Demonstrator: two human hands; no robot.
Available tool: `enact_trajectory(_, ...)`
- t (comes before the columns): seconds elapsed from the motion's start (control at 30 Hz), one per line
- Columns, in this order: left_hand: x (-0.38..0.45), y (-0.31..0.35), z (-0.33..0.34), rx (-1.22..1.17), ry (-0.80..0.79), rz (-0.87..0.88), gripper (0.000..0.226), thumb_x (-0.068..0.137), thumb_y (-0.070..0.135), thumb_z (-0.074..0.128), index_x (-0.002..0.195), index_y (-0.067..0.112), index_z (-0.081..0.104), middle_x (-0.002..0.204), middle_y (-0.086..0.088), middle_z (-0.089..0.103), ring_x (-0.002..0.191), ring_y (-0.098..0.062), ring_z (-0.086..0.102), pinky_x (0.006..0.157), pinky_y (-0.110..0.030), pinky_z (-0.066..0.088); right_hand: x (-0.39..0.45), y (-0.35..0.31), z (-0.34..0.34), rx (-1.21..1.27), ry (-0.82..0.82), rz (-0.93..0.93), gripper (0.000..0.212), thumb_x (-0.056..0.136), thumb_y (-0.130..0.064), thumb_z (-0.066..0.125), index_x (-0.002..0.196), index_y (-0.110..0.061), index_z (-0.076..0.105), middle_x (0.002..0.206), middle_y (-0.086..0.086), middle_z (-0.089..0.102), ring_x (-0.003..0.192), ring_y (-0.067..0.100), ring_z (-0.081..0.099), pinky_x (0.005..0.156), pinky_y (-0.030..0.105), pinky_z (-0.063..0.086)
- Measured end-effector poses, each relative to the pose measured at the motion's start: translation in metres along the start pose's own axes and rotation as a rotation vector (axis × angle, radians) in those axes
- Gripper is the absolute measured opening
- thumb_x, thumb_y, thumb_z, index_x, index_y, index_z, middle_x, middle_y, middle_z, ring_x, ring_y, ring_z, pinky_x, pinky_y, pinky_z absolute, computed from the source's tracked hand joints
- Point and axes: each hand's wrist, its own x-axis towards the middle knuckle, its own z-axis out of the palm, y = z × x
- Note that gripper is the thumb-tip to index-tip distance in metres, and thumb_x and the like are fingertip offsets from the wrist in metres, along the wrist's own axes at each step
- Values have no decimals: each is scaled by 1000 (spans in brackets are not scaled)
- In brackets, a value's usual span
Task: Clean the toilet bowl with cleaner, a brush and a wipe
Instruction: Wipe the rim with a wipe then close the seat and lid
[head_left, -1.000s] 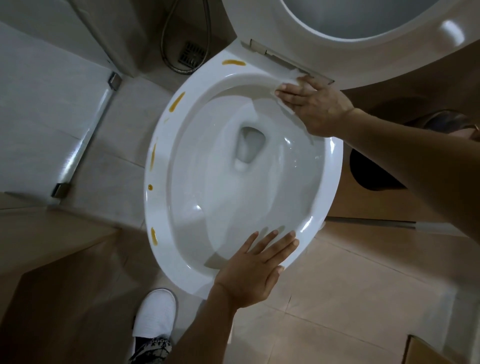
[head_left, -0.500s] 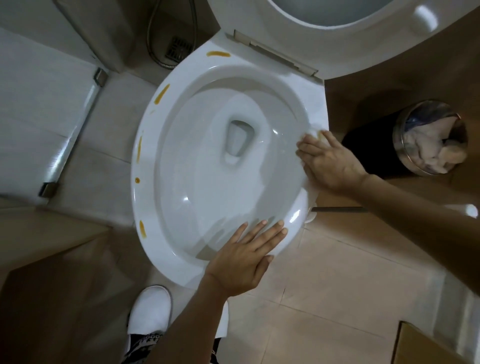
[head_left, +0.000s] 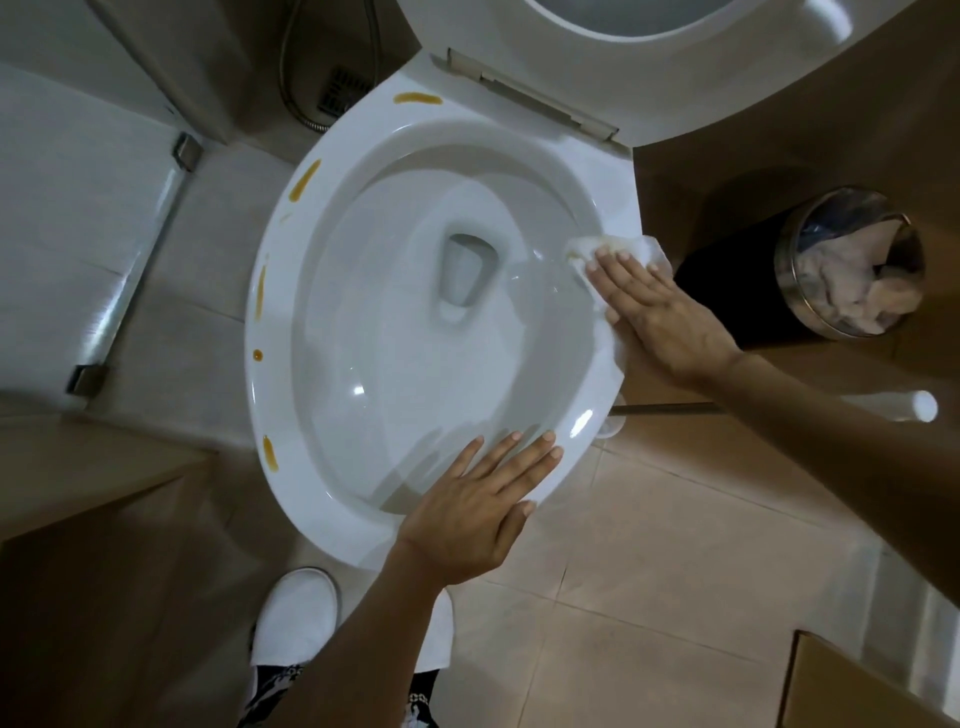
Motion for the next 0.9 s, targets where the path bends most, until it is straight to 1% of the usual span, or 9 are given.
enact_trajectory(0.07, 0, 0, 1, 9, -7, -1, 53, 102, 35, 19, 153, 27, 7, 159, 10, 5, 147, -12, 6, 117, -43, 19, -9, -5, 6, 12, -10, -28, 67, 97, -53, 9, 154, -18, 12, 161, 1, 6, 148, 17, 1, 121, 38, 6)
enact_trajectory(0.17, 0, -1, 1, 25, -9, 3, 53, 102, 35, 18, 153, 27, 6, 159, 9, 6, 147, -12, 6, 117, -43, 18, -7, -2, -1, -55, -36, -52, 60, 99, -40, 11, 152, -15, 26, 159, 5, 16, 147, 19, 8, 119, 38, 5)
enact_trajectory(0.23, 0, -2, 1, 34, -5, 9, 53, 102, 36, 17, 153, 26, 8, 159, 8, 8, 146, -12, 8, 118, -42, 17, 4, 0, -11, -80, -37, -46, 60, 99, -37, 11, 150, -14, 31, 158, 6, 21, 147, 21, 13, 118, 37, 4)
enact_trajectory(0.33, 0, -2, 2, 41, 4, 15, 52, 102, 37, 17, 153, 26, 9, 159, 8, 9, 146, -12, 9, 118, -41, 17, 18, 5, -20, -122, -43, -62, 58, 99, -36, 14, 148, -13, 35, 158, 7, 23, 147, 22, 15, 118, 38, 4)
enact_trajectory(0.4, 0, -2, 3, 59, 7, 18, 52, 102, 36, 18, 153, 26, 7, 159, 9, 7, 146, -12, 9, 118, -40, 16, 20, 5, -21, -153, -47, -67, 48, 103, -28, 26, 147, -11, 37, 158, 8, 23, 148, 24, 14, 119, 41, 5)
enact_trajectory(0.47, -1, -2, 3, 94, 12, 25, 53, 103, 36, 17, 153, 26, 5, 160, 9, 5, 146, -12, 8, 118, -41, 14, 21, 0, -22, -160, -50, -66, 45, 103, -21, 33, 145, -9, 39, 158, 8, 25, 148, 25, 13, 119, 44, 6)
enact_trajectory(0.63, -10, 0, 3, 190, 56, 11, 52, 103, 35, 16, 152, 20, 9, 158, 3, 13, 146, -16, 14, 117, -42, 12, 16, -13, -23, -208, -75, -58, 43, 103, -21, 29, 139, -8, 47, 152, 10, 37, 146, 27, 19, 118, 46, 9)
enact_trajectory(0.73, -26, -3, 5, 239, 59, -22, 52, 103, 35, 15, 152, 18, 12, 158, 1, 17, 145, -17, 16, 116, -43, 11, 1, -26, -14, -206, -92, -44, 50, 97, -26, 25, 135, -8, 52, 146, 10, 45, 144, 28, 26, 117, 49, 13)
enact_trajectory(0.9, -65, -22, -2, 330, 26, -1, 53, 102, 37, 9, 151, 17, 16, 157, 0, 18, 145, -18, 17, 115, -47, 13, -25, -57, 7, -156, -73, -33, 39, 97, -20, 40, 131, -10, 56, 138, 8, 53, 139, 27, 34, 116, 48, 17)
